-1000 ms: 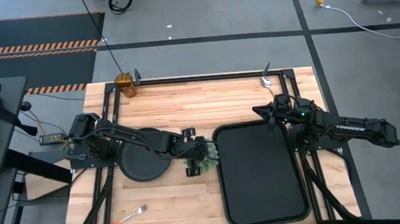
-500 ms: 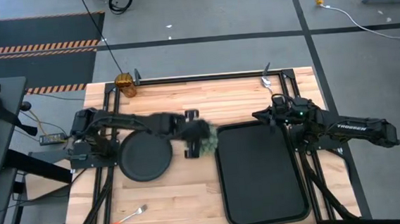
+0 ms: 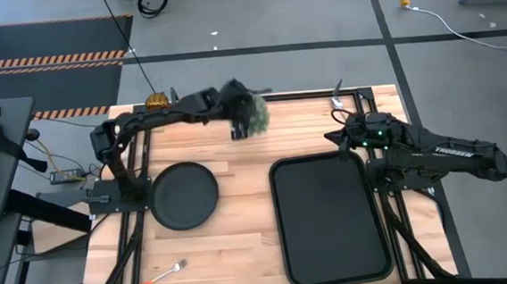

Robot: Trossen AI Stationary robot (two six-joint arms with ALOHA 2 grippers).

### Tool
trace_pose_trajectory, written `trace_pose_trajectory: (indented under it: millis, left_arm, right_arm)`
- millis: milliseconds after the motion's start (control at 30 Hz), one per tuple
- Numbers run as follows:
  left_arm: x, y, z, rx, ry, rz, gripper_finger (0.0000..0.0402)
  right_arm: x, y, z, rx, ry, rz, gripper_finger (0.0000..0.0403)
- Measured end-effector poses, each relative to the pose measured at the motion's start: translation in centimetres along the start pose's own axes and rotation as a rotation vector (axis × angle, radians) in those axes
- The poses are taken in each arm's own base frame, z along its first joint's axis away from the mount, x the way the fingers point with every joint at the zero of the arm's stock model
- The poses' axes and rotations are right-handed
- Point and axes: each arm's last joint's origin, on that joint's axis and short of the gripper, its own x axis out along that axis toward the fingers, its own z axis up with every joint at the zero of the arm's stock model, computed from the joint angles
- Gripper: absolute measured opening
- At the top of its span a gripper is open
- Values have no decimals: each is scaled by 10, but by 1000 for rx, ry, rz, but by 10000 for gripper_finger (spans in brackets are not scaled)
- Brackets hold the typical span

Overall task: Pick and place plate/cup/fork/spoon on tray
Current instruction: Prepare the black serving tray

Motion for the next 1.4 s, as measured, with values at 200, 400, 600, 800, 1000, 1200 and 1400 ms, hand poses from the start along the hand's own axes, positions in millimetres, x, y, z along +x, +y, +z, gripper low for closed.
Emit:
trace_pose_trajectory:
  millis: [200,400,600,800,1000,1200,1400]
  left_arm:
    - [14,21,-20,-46,-35,46,48]
    - [40,17,-24,-45,-64,-19,48]
    - [76,11,-31,10,-75,-13,48]
    - [89,11,-33,-27,-84,10,48]
    - [91,24,-38,-54,-54,127,48]
    - [91,27,-41,-56,-34,134,48]
    - [90,25,-40,29,-12,156,48]
  right_arm:
    - [13,2,1,25,22,-14,12]
    - [21,4,5,66,-2,-5,12]
    - [25,6,11,83,-63,-12,11]
    - [26,8,12,115,-100,-59,11]
    - [29,13,10,109,-100,-55,11]
    - [34,15,8,103,-85,-70,11]
    - [36,17,8,96,-124,-128,11]
